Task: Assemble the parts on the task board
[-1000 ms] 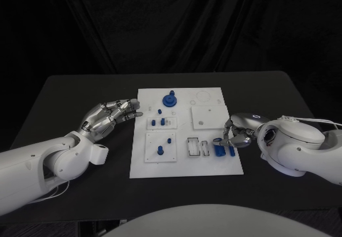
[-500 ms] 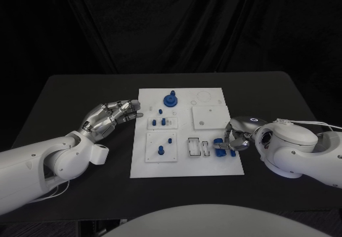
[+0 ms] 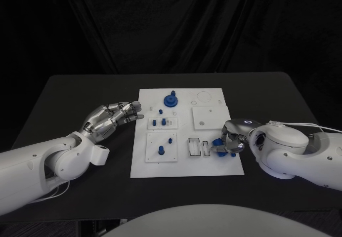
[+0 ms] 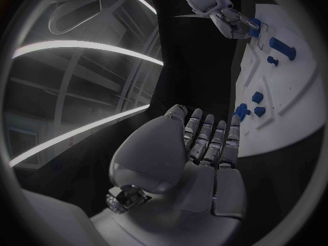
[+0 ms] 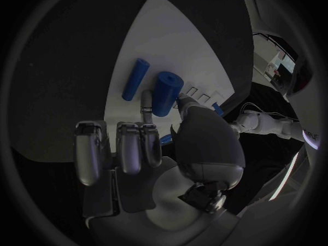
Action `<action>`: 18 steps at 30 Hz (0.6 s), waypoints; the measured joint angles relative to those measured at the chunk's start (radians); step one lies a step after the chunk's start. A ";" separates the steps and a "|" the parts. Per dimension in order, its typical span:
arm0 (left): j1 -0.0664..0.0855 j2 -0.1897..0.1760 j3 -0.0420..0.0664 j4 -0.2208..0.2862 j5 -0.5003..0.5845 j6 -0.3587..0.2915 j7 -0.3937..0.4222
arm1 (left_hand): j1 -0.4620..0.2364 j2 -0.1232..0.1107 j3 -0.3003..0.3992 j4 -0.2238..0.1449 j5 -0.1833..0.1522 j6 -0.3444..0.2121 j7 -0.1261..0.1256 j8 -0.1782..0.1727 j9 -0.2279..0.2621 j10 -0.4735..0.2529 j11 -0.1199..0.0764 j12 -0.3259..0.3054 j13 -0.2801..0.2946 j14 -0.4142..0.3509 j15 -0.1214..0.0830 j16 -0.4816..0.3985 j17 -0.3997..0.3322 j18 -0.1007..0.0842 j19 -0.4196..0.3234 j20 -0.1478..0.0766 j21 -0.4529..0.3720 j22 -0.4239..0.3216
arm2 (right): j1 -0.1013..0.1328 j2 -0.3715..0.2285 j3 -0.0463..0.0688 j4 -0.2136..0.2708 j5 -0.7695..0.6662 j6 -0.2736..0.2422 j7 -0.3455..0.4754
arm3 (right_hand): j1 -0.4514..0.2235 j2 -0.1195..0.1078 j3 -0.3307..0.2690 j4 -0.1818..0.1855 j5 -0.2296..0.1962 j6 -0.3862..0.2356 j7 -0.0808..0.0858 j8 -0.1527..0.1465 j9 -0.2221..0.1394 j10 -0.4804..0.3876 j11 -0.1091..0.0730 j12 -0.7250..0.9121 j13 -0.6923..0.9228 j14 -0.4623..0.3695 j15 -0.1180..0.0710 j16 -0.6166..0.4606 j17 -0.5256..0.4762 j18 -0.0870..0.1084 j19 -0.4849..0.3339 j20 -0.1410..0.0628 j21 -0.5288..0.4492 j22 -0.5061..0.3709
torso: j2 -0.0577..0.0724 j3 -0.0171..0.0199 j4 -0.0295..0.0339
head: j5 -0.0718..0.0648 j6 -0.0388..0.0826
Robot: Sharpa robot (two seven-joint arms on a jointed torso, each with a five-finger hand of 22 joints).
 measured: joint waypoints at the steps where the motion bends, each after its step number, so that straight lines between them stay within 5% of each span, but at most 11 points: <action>1: 0.000 0.000 0.000 0.000 0.000 0.000 -0.001 | 0.000 0.000 0.000 0.000 0.000 0.000 0.000 0.000 0.000 0.000 0.000 0.000 0.000 0.000 0.000 0.000 0.000 0.000 0.000 0.000 0.000 0.000 | -0.001 0.003 0.001 -0.002 -0.001 0.000 0.000 | 0.004 0.003 0.000 0.000 0.007 0.003 0.003 -0.005 0.000 0.000 0.000 0.000 0.000 0.000 0.000 0.000 0.000 0.000 0.000 0.000 0.000 0.000 | 0.000 0.0000 0.0001 | 0.000 0.000; 6: -0.001 0.001 0.000 0.000 0.000 0.002 -0.003 | 0.000 0.000 0.000 0.000 0.000 0.000 0.000 0.000 0.000 0.000 0.000 0.000 0.000 0.000 0.000 0.000 0.000 0.000 0.000 0.000 0.000 0.000 | -0.005 0.017 0.005 -0.009 -0.003 -0.002 0.003 | 0.070 0.011 0.033 -0.008 0.090 0.014 0.004 -0.030 0.001 0.000 0.000 0.000 0.000 0.000 0.000 0.000 0.000 0.000 0.000 0.000 -0.008 0.000 | 0.000 -0.0001 0.0001 | 0.002 0.000; 12: -0.004 0.000 0.000 -0.001 0.000 0.003 -0.006 | 0.000 0.000 0.003 -0.003 0.000 0.000 0.000 0.000 0.000 0.000 0.000 0.000 0.000 0.000 0.000 0.000 0.000 0.000 0.000 0.000 0.000 0.000 | -0.008 0.017 0.007 -0.011 0.019 -0.021 0.012 | 0.130 -0.026 0.051 -0.005 0.389 0.024 -0.002 -0.041 0.018 0.001 -0.013 0.000 0.000 0.000 -0.011 0.000 0.000 0.000 0.002 -0.009 -0.008 0.000 | 0.000 0.0000 0.0000 | 0.007 0.000; 18: -0.007 -0.001 0.000 -0.002 0.000 0.004 -0.008 | 0.000 0.000 0.003 -0.003 0.000 0.000 0.000 0.000 0.000 0.000 0.000 0.000 0.000 0.000 0.000 0.004 0.000 0.000 0.000 0.000 0.000 0.000 | -0.010 0.003 0.005 -0.003 0.097 -0.072 0.025 | 0.132 -0.028 0.055 -0.001 0.443 0.030 0.002 -0.030 0.036 0.002 -0.017 0.000 0.000 0.000 -0.015 0.000 0.000 0.000 0.002 -0.009 -0.008 0.000 | 0.000 -0.0001 0.0009 | 0.010 0.000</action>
